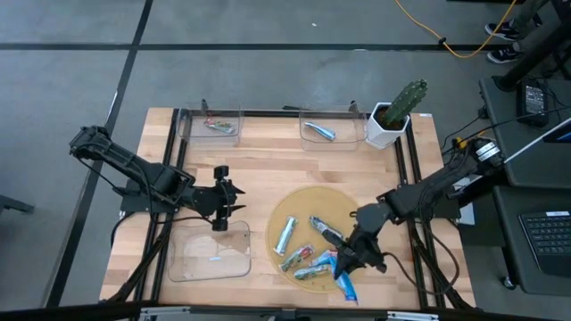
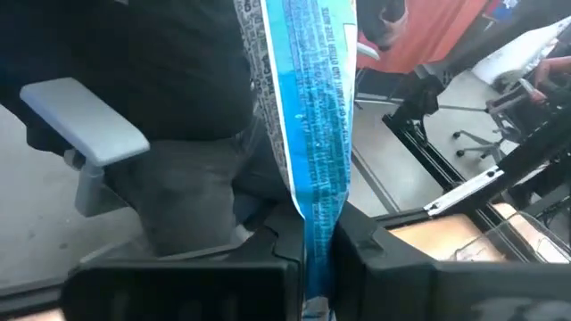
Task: Pick and place Granola Bars by type
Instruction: Put the blue granola bar into the bottom transparent bin
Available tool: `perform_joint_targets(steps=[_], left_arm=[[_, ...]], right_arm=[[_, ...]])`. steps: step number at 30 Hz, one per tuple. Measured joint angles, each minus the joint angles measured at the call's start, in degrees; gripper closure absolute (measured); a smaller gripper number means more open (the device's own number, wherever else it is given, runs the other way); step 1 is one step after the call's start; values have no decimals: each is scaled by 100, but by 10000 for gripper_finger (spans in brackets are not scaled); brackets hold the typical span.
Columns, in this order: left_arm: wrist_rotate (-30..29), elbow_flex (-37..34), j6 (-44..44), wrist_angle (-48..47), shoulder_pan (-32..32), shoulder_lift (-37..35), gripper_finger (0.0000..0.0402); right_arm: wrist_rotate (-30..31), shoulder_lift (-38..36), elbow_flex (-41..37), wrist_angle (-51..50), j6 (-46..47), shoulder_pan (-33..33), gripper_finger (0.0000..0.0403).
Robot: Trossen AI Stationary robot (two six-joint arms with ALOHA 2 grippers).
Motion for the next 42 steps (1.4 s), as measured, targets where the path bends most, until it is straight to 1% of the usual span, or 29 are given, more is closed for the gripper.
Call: perform_joint_targets(steps=[4,7,10,12,17,22,26,35,38,42], left_arm=[[-2,0,-97,11,0,0,231],[-14,0,-173,11,0,0,231],[-52,0,-272,12,0,0,231],[-55,0,-342,13,0,0,231],[-57,0,-506,12,0,0,231],[-55,0,-565,11,0,0,231],[-55,0,-567,11,0,0,231],[-52,0,-565,11,0,0,231],[-52,0,-564,11,0,0,231],[-50,0,-561,11,0,0,231]], right_arm=[[-156,14,0,-181,-264,-145,371],[-613,14,0,-158,-428,-255,373],[-912,14,0,-103,-615,-383,376],[-1016,14,0,6,-703,-467,376],[-1057,14,0,344,-702,-610,374],[-1348,14,0,693,-701,-681,376],[-1393,14,0,1063,-668,-679,376],[-1395,1,0,2377,17,-688,376],[-1395,-7,0,2435,57,-737,376],[-1387,-19,0,2259,74,-841,373]])
